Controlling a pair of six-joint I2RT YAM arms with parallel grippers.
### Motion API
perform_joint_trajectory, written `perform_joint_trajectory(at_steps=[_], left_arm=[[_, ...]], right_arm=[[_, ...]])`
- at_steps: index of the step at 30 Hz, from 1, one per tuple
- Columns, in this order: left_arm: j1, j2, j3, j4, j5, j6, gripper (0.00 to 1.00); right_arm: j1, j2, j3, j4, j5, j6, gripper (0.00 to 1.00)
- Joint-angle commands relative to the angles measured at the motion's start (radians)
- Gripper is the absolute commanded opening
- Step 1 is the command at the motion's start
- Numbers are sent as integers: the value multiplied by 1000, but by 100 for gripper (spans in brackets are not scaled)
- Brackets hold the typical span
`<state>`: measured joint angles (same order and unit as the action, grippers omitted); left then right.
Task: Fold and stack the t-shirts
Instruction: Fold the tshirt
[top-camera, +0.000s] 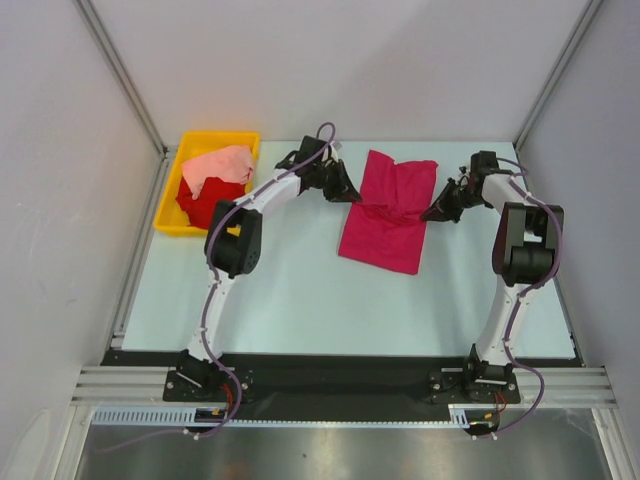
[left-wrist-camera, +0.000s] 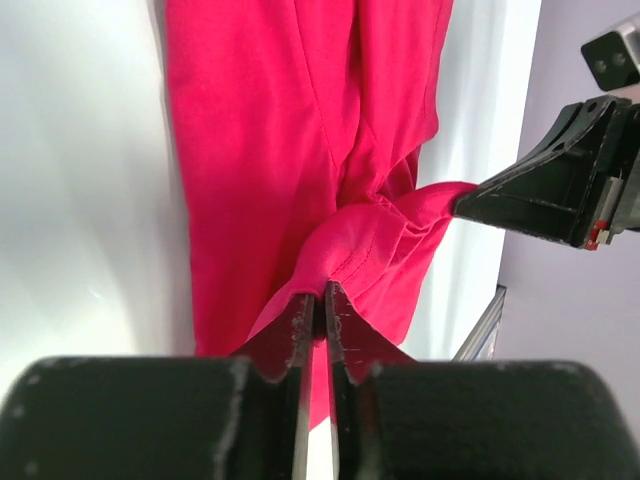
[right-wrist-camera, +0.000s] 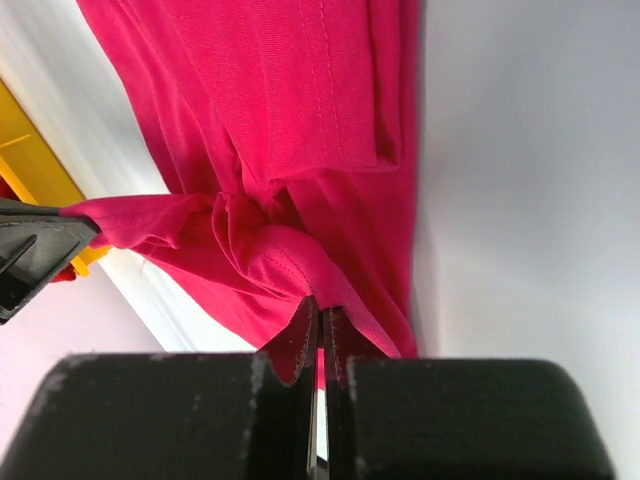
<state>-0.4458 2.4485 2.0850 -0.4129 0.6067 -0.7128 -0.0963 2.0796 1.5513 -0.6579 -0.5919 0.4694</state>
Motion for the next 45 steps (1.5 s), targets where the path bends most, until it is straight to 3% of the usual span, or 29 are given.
perform_joint_trajectory(at_steps=[1,4,6,8,11,14,17,21,22,24,26,30,41,45], left_arm=[[9,15,58,16,30,-25,13],[12,29,64,10,41,-22,19],[13,47,87,-10,47,-13,30],[12,61,124,-56,28,30,36],[12,41,171,-154,-60,85,52],[12,-40,158,-217,-161,203,59],[12,-156,80,-260,-248,289,70],[12,-322,-164,-209,-268,346,70],[10,-351,-213,-192,-256,351,69],[10,-425,-364,-112,-196,342,64],[2,-462,-462,-34,-73,303,59],[-37,-502,-597,110,24,271,48],[-80,-531,-641,123,73,229,43],[-83,-519,-628,97,88,243,52]], right_arm=[[-8,19,53,-26,-5,-12,0],[-8,23,59,-31,7,-14,4],[-14,28,70,-46,17,-15,8],[-23,27,88,-60,52,-18,19],[-29,16,118,-104,148,-35,24],[-16,-1,184,-183,274,-86,40],[53,-50,222,-236,349,-127,50],[208,-118,178,-198,382,-91,61],[254,-131,138,-171,385,-51,61],[288,-131,98,-99,403,4,48],[319,-122,54,-51,406,69,20],[345,-75,52,43,403,94,11],[265,190,341,0,418,32,10],[215,238,502,-61,408,-8,16]])
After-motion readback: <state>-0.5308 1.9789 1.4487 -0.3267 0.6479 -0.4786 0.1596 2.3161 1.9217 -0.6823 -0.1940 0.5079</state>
